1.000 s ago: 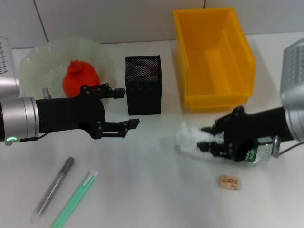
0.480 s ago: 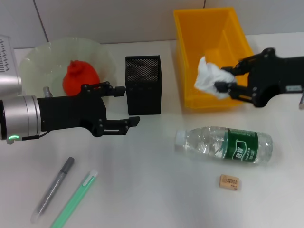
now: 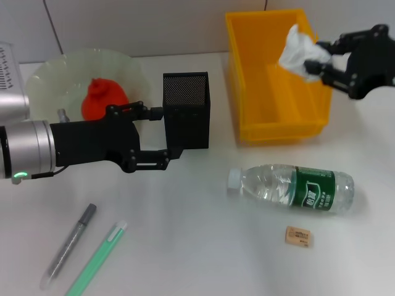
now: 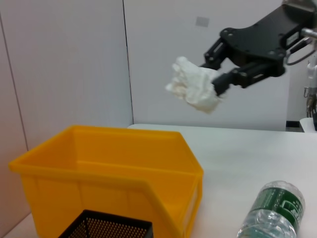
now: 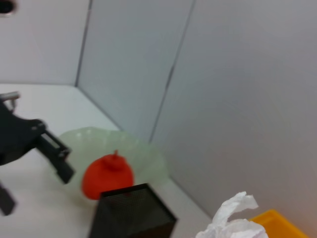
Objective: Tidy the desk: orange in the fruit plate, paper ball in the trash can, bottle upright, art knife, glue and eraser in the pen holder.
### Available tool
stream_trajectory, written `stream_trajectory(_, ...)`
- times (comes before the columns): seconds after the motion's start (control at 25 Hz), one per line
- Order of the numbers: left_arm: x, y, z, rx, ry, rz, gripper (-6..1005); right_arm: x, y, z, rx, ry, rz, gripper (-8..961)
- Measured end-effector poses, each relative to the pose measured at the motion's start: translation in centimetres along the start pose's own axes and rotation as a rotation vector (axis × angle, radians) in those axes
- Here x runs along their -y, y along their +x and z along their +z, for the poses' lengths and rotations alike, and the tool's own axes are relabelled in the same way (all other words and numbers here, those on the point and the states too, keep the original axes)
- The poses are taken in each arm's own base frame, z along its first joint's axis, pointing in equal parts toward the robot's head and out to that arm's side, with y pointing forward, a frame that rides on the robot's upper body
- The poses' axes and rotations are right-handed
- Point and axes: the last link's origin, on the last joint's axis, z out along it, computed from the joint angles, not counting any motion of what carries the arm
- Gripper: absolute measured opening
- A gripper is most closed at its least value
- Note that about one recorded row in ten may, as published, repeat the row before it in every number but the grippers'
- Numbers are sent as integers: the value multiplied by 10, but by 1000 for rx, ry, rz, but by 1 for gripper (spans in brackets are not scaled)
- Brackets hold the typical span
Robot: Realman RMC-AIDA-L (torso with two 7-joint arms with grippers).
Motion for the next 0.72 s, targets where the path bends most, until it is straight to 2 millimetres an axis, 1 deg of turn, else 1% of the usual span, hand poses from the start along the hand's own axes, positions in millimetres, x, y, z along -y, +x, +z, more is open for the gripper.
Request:
stream_trajectory(0.08,0,1,2,-3,-3,0,835,8,6,4,20,21,-2,286)
stream_trajectory(0.16,0,1,2,-3,-3,0,835,10,8,6,23,26,-5,285)
stream_trajectory(0.2,1,1,4,-4,-6,4,835,13,11,11,24,35,-10,284)
stream_trajectory(0.24,1,1,4,-4,-6,4,835,13,11,11,24,35,-10,284)
stream_trajectory(0.28,1,2,4,-4,-6,8,835,16,14,17,24,44,-19,284)
stream_trajectory(0.4,1,2,4,-4,-6,10,834,19,16,22,22,59,-29,284)
stream_trajectory(0.56,2,3,5,-5,-6,13,834,26,23,35,12,83,-44,283)
stream_trajectory(0.6,2,3,6,-5,-7,13,834,27,29,43,0,88,-47,283)
stream_trajectory(0.64,2,3,6,-5,-7,13,835,27,29,43,0,88,-47,283)
stream_trajectory(0.72,2,3,6,-5,-9,11,835,29,34,51,-14,96,-60,283)
